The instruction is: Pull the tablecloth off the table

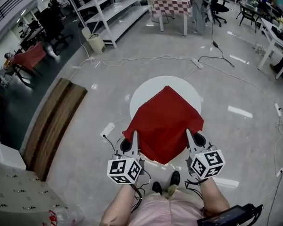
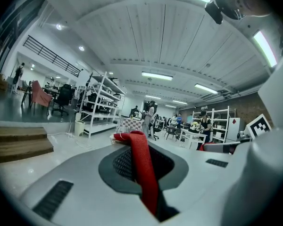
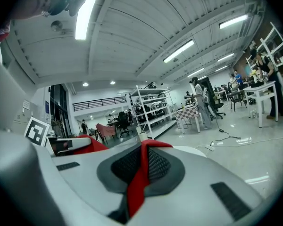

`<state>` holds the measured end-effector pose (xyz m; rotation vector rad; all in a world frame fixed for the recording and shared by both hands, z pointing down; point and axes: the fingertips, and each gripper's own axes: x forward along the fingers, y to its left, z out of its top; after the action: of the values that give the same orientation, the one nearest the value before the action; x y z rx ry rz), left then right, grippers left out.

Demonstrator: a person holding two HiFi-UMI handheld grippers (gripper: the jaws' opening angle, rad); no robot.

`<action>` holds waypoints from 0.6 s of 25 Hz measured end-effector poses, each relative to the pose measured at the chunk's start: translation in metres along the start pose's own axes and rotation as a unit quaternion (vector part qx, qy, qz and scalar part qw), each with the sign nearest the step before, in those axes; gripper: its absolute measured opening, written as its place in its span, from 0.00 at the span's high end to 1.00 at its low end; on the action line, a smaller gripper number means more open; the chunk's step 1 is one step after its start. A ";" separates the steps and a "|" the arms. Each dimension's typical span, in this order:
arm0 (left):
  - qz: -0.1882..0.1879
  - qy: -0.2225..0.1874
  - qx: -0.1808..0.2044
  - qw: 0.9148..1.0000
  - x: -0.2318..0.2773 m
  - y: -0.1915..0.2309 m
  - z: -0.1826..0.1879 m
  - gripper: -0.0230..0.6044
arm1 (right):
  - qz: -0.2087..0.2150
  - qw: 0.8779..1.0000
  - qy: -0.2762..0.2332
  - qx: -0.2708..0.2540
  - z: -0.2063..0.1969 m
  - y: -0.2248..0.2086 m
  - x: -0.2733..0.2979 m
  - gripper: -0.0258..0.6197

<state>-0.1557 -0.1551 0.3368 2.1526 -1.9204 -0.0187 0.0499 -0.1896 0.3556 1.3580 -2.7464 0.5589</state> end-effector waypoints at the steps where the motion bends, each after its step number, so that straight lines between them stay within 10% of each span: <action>1: -0.003 0.000 0.000 1.000 -0.002 0.003 0.001 0.89 | -0.004 1.000 0.000 0.000 -0.001 0.004 -0.001 0.92; 15: -0.025 -0.004 -0.002 1.000 -0.030 0.021 0.002 0.89 | -0.027 1.000 0.004 -0.008 -0.016 0.040 -0.016 0.92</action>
<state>-0.1801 -0.1282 0.3341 2.2003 -1.8677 -0.0405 0.0267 -0.1506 0.3554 1.4192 -2.6938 0.5379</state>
